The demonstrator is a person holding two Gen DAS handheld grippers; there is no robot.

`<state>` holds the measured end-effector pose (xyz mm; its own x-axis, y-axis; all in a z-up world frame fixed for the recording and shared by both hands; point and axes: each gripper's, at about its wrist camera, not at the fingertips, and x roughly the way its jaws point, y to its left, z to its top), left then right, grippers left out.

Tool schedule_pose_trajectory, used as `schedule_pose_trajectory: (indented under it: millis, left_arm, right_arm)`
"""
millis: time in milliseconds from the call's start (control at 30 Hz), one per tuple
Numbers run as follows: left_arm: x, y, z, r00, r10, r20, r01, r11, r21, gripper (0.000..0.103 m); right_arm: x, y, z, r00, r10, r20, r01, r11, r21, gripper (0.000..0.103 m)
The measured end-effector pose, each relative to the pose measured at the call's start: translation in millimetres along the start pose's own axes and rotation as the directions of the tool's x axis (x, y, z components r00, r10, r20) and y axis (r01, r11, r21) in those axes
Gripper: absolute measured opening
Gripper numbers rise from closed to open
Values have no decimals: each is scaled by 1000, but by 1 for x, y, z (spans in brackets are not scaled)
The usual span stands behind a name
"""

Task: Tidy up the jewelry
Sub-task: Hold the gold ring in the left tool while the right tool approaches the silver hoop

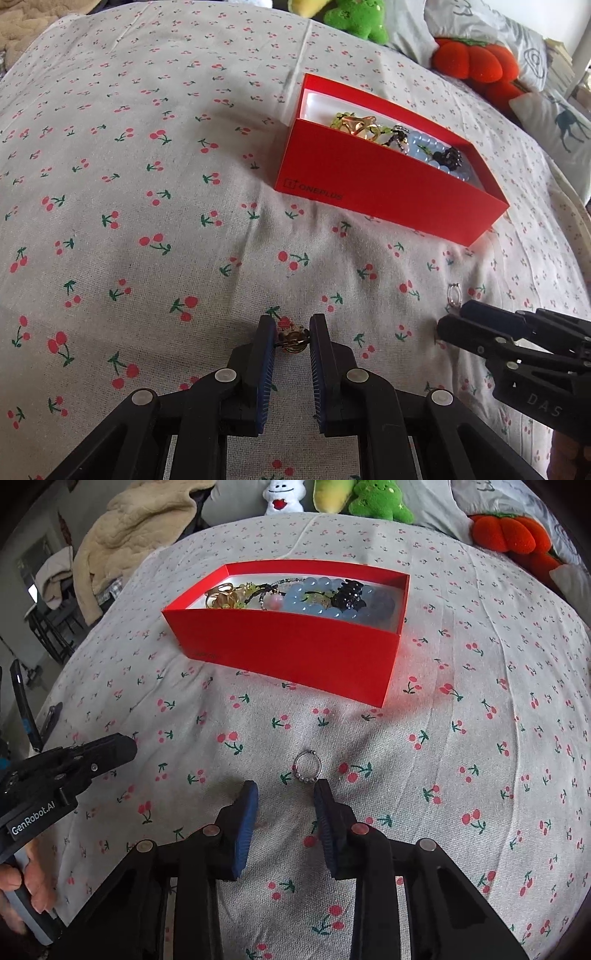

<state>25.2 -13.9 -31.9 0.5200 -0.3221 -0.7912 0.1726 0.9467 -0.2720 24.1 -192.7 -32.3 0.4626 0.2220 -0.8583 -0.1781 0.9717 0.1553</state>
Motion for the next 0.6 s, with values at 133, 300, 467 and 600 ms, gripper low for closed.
schedule_pose_trajectory:
  millis: [133, 300, 467, 600]
  left_arm:
    - [2, 0, 2, 1000, -7, -7, 7, 1000, 6, 13]
    - [3, 1, 3, 1000, -8, -14, 8, 1000, 14, 13]
    - [3, 0, 5, 1000, -8, -18, 9, 1000, 18, 13]
    - [3, -1, 6, 1000, -12, -23, 12, 1000, 20, 13]
  right_arm:
    - [4, -2, 5, 1000, -5, 8, 5, 1000, 11, 24]
    - [7, -6, 8, 1000, -10, 16, 10, 999, 32, 17]
    - [4, -10, 11, 1000, 16, 18, -17, 997, 81, 21]
    - [5, -7, 12, 1000, -2, 25, 0, 998, 61, 21]
